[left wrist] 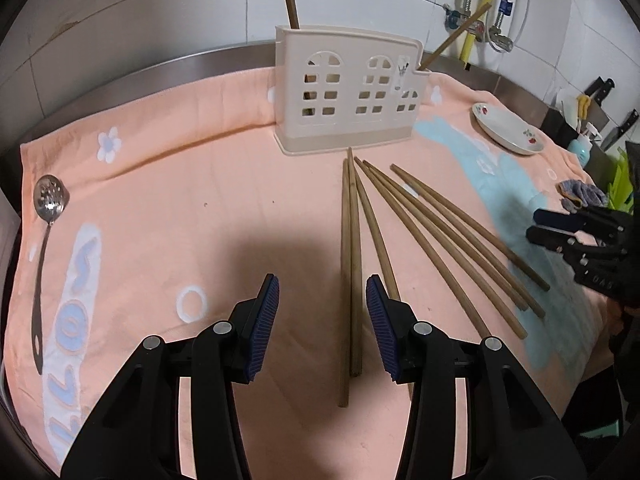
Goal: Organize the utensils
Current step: 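Move both open tools back down to the remaining chopsticks, then close the left tool on a chopstick while the right tool grasps another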
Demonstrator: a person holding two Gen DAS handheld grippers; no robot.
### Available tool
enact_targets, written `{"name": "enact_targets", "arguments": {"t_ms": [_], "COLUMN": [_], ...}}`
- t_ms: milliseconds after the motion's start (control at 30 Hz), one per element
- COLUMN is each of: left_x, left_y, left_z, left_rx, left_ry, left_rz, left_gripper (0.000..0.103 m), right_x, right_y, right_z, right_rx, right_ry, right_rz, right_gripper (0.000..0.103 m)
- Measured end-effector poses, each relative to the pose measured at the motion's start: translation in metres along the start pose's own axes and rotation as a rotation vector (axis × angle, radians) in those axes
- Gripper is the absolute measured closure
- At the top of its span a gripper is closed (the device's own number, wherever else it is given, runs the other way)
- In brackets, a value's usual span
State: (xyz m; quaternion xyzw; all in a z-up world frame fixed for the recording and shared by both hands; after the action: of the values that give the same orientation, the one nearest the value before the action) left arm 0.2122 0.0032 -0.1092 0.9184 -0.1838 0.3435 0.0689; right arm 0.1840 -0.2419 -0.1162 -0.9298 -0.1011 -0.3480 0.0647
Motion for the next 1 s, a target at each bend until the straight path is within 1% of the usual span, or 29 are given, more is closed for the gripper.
{"name": "enact_targets", "arguments": {"t_ms": [67,100,167,200,233,300,467,733,1000], "left_x": [-0.002,-0.002,-0.003,-0.004,-0.004,-0.005,-0.005,-0.005,-0.002], "left_y": [0.002,0.002,0.003,0.004,0.005,0.008,0.014,0.016,0.016], "left_z": [0.004,0.005,0.008,0.009,0.011,0.014,0.021,0.033,0.039], "left_rx": [-0.007,-0.009,-0.013,-0.015,-0.017,-0.013,-0.003,0.002,0.002], "left_ry": [-0.009,-0.013,-0.021,-0.025,-0.029,-0.037,-0.054,-0.081,-0.087], "left_rz": [0.000,0.000,0.004,0.006,0.009,0.021,0.055,0.074,0.081], "left_gripper": [0.065,0.067,0.074,0.076,0.079,0.081,0.088,0.090,0.090], "right_x": [-0.005,-0.006,-0.009,-0.011,-0.012,-0.014,-0.017,-0.019,-0.020], "right_y": [0.000,0.000,0.001,0.001,0.001,0.002,0.001,0.001,0.002], "right_z": [0.005,0.007,0.011,0.013,0.015,0.018,0.023,0.026,0.028], "right_rx": [-0.002,-0.002,0.001,0.000,0.000,0.002,0.006,0.012,0.011], "right_ry": [-0.009,-0.013,-0.025,-0.029,-0.034,-0.039,-0.046,-0.053,-0.057], "right_rz": [0.005,0.007,0.012,0.013,0.016,0.018,0.022,0.024,0.025], "right_gripper": [0.074,0.074,0.078,0.079,0.079,0.081,0.082,0.082,0.082]}}
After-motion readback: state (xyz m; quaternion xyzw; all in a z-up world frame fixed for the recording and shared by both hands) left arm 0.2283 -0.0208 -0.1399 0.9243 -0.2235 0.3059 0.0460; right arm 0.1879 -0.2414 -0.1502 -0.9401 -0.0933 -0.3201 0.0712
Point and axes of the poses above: each gripper's, at about its wrist camera, not at the fingertips, and z roughly the way its jaws point, y to its right, x to its top, the point moved 1 cm from there along z, roughly the way its jaws point, and after that the axes turned 7 degrees about z, right-handed, at the moved point
